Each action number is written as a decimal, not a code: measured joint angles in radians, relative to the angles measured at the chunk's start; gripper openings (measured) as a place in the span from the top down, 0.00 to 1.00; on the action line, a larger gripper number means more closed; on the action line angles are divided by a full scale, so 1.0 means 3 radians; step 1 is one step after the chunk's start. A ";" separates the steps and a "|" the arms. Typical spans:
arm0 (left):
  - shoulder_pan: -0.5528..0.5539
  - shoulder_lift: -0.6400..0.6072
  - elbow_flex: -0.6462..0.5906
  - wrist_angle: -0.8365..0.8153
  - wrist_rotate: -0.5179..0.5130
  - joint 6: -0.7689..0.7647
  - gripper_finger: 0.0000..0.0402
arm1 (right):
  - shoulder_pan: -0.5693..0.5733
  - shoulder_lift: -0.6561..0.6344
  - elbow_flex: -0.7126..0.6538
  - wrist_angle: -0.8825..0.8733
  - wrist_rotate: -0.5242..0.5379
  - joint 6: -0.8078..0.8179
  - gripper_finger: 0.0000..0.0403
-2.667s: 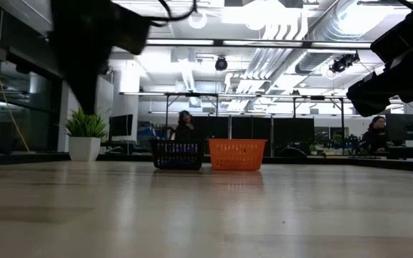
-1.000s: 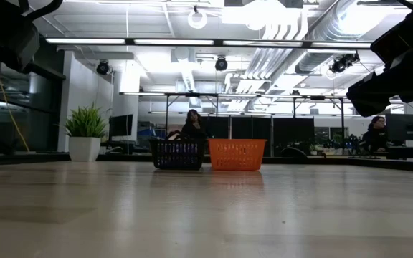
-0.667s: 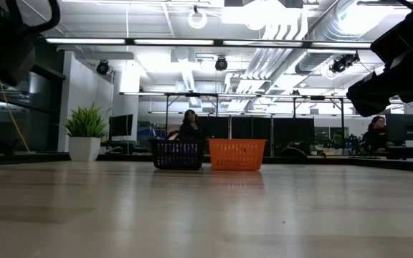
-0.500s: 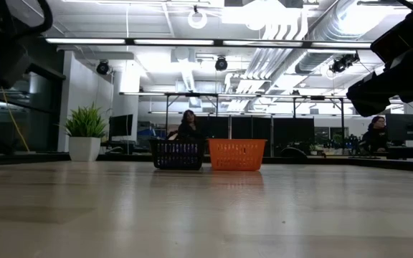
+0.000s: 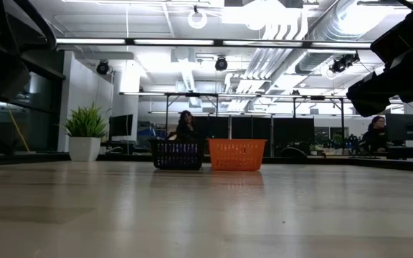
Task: Sort spring keychains into baskets
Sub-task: Put the orange spring keychain into the orange basket
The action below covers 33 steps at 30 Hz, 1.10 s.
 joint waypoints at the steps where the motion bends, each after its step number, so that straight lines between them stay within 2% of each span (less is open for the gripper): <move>1: 0.0001 0.0021 0.0001 -0.0018 0.0007 0.0002 0.57 | -0.0001 0.0000 0.0000 0.0000 0.0001 0.0000 0.72; 8: 0.0006 0.0099 0.0004 -0.0044 0.0096 0.0082 0.60 | -0.0001 0.0000 0.0000 0.0000 0.0000 0.0000 0.72; 18: 0.0091 0.0102 -0.0011 -0.0031 0.0169 0.0145 0.80 | -0.0001 0.0000 -0.0001 0.0000 0.0000 0.0001 0.72; 27: 0.0102 0.0127 0.0174 -0.0090 -0.0028 0.0203 0.92 | -0.0001 0.0000 0.0000 0.0000 0.0000 0.0000 0.72; 31: 0.0178 0.0136 0.0306 -0.0197 -0.0085 0.0342 0.93 | -0.0001 0.0000 0.0000 0.0000 0.0000 0.0000 0.72; 33: 0.0223 0.0147 0.0391 -0.0197 -0.0235 0.0419 0.93 | -0.0001 0.0000 0.0000 0.0000 0.0000 0.0000 0.72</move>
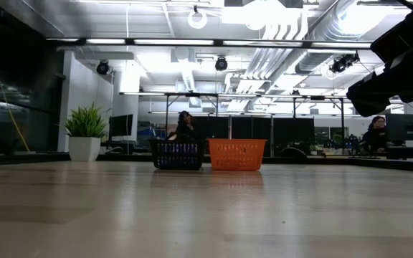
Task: Sort spring keychains into baskets
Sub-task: Put the orange spring keychain into the orange basket
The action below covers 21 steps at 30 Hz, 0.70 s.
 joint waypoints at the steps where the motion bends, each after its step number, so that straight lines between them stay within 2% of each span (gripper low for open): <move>1: 0.0030 0.0002 0.0041 0.0032 -0.0144 0.0051 0.93 | 0.0001 0.0000 0.0000 0.0000 0.0000 0.0000 0.72; 4: 0.0126 0.0000 0.0174 0.0005 -0.0391 0.0165 0.93 | 0.0000 0.0000 -0.0001 0.0000 0.0000 0.0000 0.72; 10: 0.0305 -0.0005 0.0467 -0.0049 -0.0560 0.0509 0.93 | 0.0001 0.0001 0.0000 0.0000 0.0000 0.0000 0.72; 21: 0.1001 -0.0017 0.1055 -0.0082 -0.0824 0.1350 0.93 | 0.0001 0.0001 0.0000 0.0000 0.0000 0.0000 0.72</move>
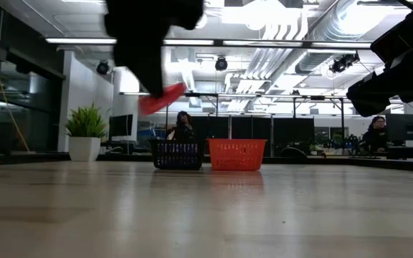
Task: Sort spring keychains into baskets
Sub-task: Put the orange spring keychain into the orange basket
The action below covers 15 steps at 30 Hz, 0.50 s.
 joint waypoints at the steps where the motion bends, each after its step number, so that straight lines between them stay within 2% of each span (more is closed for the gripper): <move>1: 0.0084 0.0001 0.0049 -0.0002 0.0000 0.0082 0.93 | 0.0000 -0.0001 -0.0001 0.0000 0.0000 0.0001 0.72; 8: 0.0714 -0.0001 0.0309 0.0126 0.0011 0.0506 0.93 | 0.0000 -0.0001 0.0000 0.0000 0.0000 0.0000 0.72; 15: 0.1349 -0.0002 0.0401 0.0356 0.0112 0.0577 0.93 | 0.0000 -0.0001 -0.0001 0.0000 0.0000 0.0000 0.72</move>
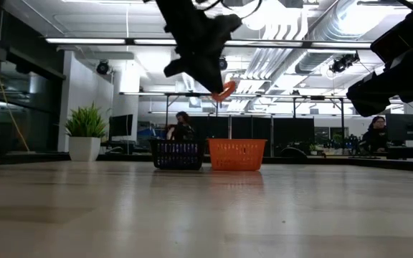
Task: Sort spring keychains into baskets
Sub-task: Put the orange spring keychain into the orange basket, then return to Home Position
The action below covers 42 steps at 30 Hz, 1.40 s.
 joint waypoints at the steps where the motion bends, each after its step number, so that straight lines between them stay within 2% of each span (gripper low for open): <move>1: 0.0085 0.0000 0.0003 0.0043 0.0023 -0.0013 0.93 | -0.0001 0.0000 0.0001 0.0000 0.0000 0.0000 0.72; 8: 0.0578 0.0000 0.0005 0.0266 0.0156 -0.0162 0.93 | 0.0000 0.0000 0.0001 0.0000 0.0000 0.0001 0.72; 14: 0.0835 0.0134 0.0009 0.0533 0.0493 -0.0253 0.93 | -0.0001 0.0000 0.0001 0.0000 0.0000 0.0001 0.72; 18: 0.0889 0.0331 0.0044 0.0559 0.0678 -0.0264 0.93 | 0.0000 0.0000 0.0001 0.0000 0.0000 0.0001 0.72; 22: 0.0915 0.0526 0.0085 0.0575 0.0718 -0.0346 0.93 | 0.0000 0.0000 0.0001 0.0000 0.0000 0.0001 0.72; 29: 0.0917 0.0552 0.0085 0.0682 0.0768 -0.0372 0.93 | 0.0000 0.0000 0.0000 0.0000 0.0000 0.0000 0.72; 36: 0.0917 0.0553 0.0084 0.0705 0.0761 -0.0427 0.79 | 0.0000 0.0000 0.0001 0.0000 0.0000 0.0001 0.72; 42: 0.0917 0.0553 0.0084 0.0723 0.0902 -0.0371 0.70 | 0.0000 0.0000 0.0001 0.0000 0.0000 0.0001 0.72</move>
